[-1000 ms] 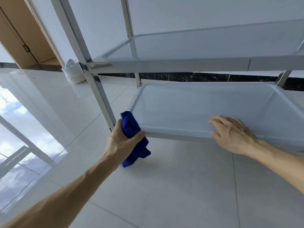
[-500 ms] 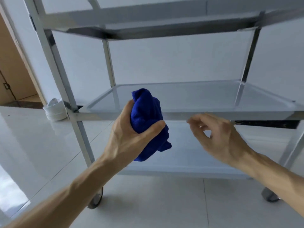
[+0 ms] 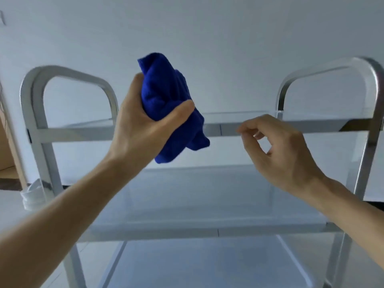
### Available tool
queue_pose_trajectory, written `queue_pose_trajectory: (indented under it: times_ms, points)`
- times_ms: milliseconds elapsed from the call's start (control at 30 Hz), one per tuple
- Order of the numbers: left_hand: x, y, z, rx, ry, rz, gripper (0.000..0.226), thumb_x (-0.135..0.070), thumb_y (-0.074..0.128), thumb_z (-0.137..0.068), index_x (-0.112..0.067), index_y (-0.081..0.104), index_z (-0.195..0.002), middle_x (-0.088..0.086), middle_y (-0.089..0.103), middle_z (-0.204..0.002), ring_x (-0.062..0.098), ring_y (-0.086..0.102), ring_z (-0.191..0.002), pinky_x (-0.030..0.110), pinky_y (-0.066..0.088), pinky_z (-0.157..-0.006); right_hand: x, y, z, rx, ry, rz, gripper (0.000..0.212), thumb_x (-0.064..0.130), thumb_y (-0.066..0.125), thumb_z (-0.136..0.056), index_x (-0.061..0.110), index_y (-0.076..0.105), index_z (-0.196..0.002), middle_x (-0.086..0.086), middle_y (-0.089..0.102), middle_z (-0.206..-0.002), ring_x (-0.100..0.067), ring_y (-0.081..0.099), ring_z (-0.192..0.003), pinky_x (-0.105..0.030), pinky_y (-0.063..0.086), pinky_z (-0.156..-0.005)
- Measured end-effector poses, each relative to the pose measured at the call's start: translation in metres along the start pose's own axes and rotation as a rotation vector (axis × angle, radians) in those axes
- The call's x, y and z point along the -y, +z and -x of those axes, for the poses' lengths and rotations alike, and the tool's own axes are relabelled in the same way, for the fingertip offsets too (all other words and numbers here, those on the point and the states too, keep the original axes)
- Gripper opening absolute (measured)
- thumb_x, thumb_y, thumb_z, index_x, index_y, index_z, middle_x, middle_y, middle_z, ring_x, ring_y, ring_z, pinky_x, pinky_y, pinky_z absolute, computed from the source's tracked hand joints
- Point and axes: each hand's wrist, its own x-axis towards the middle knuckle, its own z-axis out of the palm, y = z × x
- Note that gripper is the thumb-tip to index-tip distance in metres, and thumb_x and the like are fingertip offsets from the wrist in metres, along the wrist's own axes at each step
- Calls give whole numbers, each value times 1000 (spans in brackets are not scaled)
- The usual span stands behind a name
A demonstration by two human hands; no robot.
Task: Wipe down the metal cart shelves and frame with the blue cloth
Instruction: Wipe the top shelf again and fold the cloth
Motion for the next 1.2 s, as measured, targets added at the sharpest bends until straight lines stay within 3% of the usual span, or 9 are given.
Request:
queue_pose_trajectory:
  times_ms: [100, 233, 300, 367, 467, 567, 733, 933, 1200]
  points:
    - [5, -4, -54, -35, 6, -113, 36, -30, 72, -79, -27, 49, -107, -11, 69, -95, 8, 68, -89, 26, 58, -74, -7, -2, -43, 50, 23, 3, 12, 6, 60, -94, 13, 68, -101, 4, 66, -95, 5, 54, -88, -8, 43, -62]
    - [37, -5, -98, 170, 2, -474, 54, -37, 76, -75, -39, 45, -119, -27, 60, -102, -6, 55, -91, 1, 38, -76, -21, 7, -80, 253, 213, 10, 18, 25, 58, -95, 20, 66, -110, 7, 65, -108, -4, 55, -103, -22, 47, -88]
    - [57, -7, -102, 415, -8, -687, 74, -48, 75, -74, -42, 36, -136, -20, 46, -135, 8, 49, -113, 20, 37, -98, -28, 8, -93, 404, 306, 66, 39, 49, 52, -92, 24, 64, -120, 8, 62, -122, -16, 52, -116, -35, 43, -100]
    - [70, -13, -100, 587, -107, -768, 82, -66, 64, -76, -49, 21, -144, -17, 32, -150, 21, 44, -127, 42, 34, -104, -31, 7, -102, 668, 342, 211, 67, 77, 33, -85, 37, 53, -134, 10, 49, -143, -21, 42, -132, -43, 34, -111]
    - [79, -26, -96, 616, -216, -663, 80, -71, 52, -80, -50, 14, -147, -20, 33, -150, 18, 45, -129, 43, 33, -108, -31, 9, -103, 991, 334, 356, 89, 93, -1, -70, 54, 21, -147, 16, 18, -162, -19, 14, -150, -46, 12, -119]
    - [79, -34, -94, 624, -209, -649, 74, -64, 50, -88, -41, 17, -151, -18, 35, -151, 12, 44, -129, 35, 31, -111, -25, 12, -106, 998, 377, 370, 84, 89, -5, -76, 54, 18, -148, 16, 19, -163, -20, 15, -152, -49, 11, -120]
    - [87, -40, -104, 673, -211, -663, 65, -60, 47, -93, -27, 34, -147, -6, 47, -143, 16, 53, -120, 32, 39, -102, -19, 14, -115, 1039, 410, 380, 67, 80, 22, -90, 45, 43, -144, 6, 42, -154, -29, 38, -143, -58, 30, -114]
    - [115, -38, -118, 706, -229, -604, 62, -56, 50, -93, -23, 38, -145, -3, 48, -141, 18, 55, -113, 40, 39, -102, -28, 32, -121, 1041, 448, 392, 63, 78, 30, -91, 46, 40, -144, 6, 41, -155, -29, 36, -144, -60, 28, -114]
    - [176, -31, -153, 736, -206, -537, 61, -54, 49, -95, -22, 38, -145, -3, 46, -143, 18, 51, -117, 33, 34, -107, -62, 73, -140, 1047, 494, 421, 64, 78, 30, -91, 47, 36, -146, 6, 37, -157, -28, 31, -147, -61, 25, -115]
